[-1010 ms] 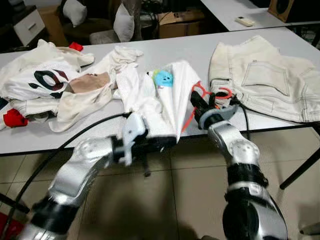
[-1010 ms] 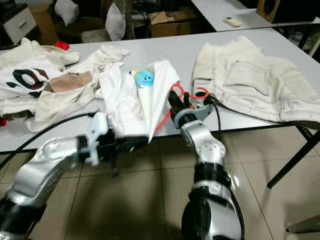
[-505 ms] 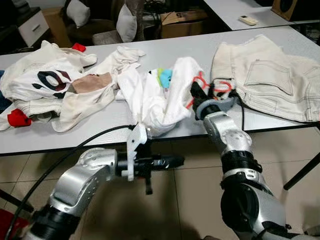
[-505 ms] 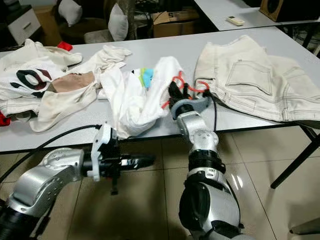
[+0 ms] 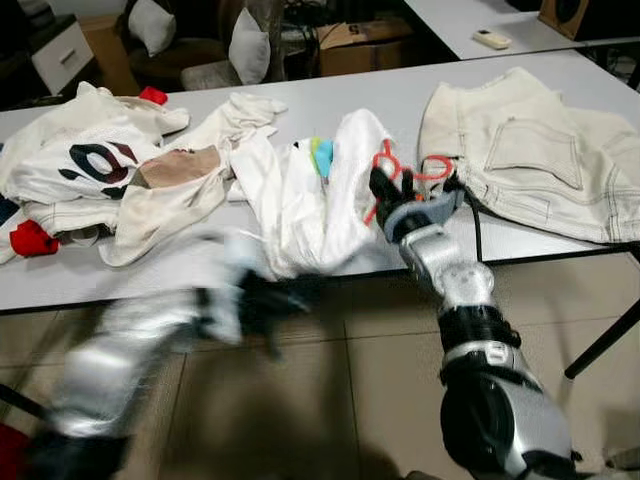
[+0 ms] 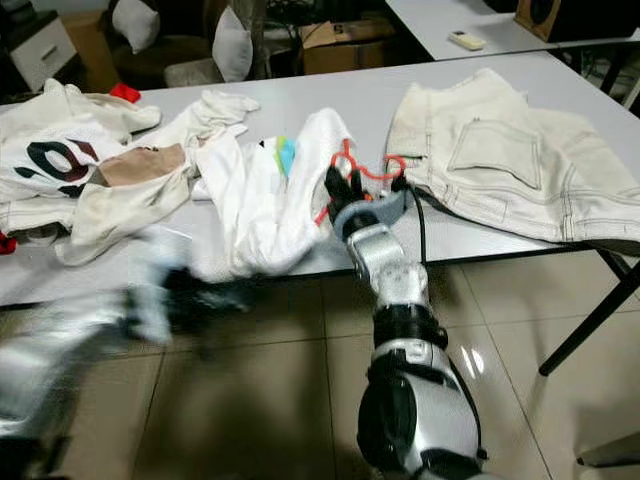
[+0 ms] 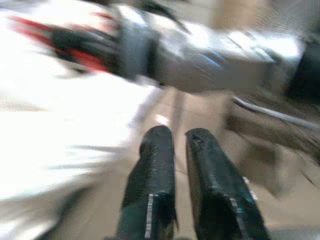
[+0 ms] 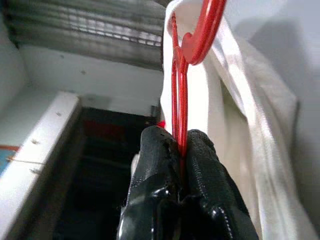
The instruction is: Hang hanger
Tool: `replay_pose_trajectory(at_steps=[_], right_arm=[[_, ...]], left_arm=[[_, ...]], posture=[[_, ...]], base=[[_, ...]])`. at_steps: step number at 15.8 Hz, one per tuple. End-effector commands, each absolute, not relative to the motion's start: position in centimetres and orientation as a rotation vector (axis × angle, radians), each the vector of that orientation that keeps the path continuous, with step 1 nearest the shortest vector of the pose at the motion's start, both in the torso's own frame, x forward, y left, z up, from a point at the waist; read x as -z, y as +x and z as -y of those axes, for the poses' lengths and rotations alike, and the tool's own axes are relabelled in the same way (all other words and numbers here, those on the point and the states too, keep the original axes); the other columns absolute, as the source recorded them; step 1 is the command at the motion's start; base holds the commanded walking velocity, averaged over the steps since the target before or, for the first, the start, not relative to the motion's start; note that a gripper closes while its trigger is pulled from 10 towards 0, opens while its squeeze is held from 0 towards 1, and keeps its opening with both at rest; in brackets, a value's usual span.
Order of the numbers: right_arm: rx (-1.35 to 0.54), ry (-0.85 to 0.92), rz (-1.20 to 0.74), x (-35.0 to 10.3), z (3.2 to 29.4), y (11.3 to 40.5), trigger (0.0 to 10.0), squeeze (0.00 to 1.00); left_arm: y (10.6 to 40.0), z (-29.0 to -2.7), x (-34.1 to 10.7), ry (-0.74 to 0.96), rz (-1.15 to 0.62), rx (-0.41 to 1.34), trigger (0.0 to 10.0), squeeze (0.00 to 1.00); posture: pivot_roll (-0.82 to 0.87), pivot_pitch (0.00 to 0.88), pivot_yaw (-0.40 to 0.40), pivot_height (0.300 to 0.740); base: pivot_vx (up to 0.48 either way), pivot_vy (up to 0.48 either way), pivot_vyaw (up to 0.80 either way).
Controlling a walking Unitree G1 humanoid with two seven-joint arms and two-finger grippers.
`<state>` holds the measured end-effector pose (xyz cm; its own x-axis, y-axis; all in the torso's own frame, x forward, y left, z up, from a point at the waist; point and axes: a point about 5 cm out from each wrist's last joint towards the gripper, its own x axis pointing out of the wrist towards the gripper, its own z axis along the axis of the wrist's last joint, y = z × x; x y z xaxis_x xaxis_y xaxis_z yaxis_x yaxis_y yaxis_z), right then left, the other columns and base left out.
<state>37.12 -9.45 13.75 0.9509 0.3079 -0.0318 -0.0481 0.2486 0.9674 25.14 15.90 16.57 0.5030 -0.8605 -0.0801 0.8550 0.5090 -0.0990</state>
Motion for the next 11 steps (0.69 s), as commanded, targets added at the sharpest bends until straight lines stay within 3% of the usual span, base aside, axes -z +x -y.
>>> replay_pose_trajectory(at_steps=[1, 5, 7, 8, 9, 10, 11], right_arm=[[-0.288, 1.271, -0.202, -14.5, 9.1, 37.0, 10.0, 0.00], [-0.359, 1.149, -0.155, -15.3, 10.6, 36.1, 10.0, 0.00], [-0.404, 1.091, -0.128, -15.8, 11.5, 35.0, 10.0, 0.00], [-0.433, 1.073, -0.103, -16.4, 11.9, 34.0, 10.0, 0.00], [-0.481, 1.076, -0.063, -17.2, 12.6, 32.3, 10.0, 0.00], [-0.509, 1.081, -0.042, -17.6, 13.2, 31.0, 10.0, 0.00], [-0.550, 1.080, -0.033, -18.0, 13.8, 29.8, 10.0, 0.00]], left_arm=[[25.0, -17.3, -17.3, -0.076, -0.100, 0.950, 10.0, 1.00], [23.5, -20.0, -17.5, -0.180, -0.052, 0.715, 10.0, 1.00], [24.1, -20.8, -16.9, -0.179, -0.064, 0.546, 10.0, 1.00], [24.5, -21.2, -16.4, -0.174, -0.075, 0.468, 10.0, 0.94], [24.5, -21.0, -15.6, -0.163, -0.110, 0.430, 10.0, 0.50], [24.5, -20.5, -15.0, -0.129, -0.135, 0.430, 10.0, 0.16], [24.2, -20.1, -14.8, -0.116, -0.139, 0.440, 10.0, 0.01]], posture=[[0.02, 0.000, 0.076, 0.740], [0.04, 0.000, 0.013, 0.740], [0.04, 0.000, 0.005, 0.740], [0.02, 0.000, 0.008, 0.740], [0.01, 0.000, 0.004, 0.740], [0.01, 0.000, -0.006, 0.740], [0.00, 0.000, -0.011, 0.740]], base=[[0.000, 0.000, 0.00], [0.000, 0.000, 0.00], [0.000, 0.000, 0.80], [0.000, 0.000, 0.80], [0.000, 0.000, 0.80], [0.000, 0.000, 0.80], [0.000, 0.000, 0.80]])
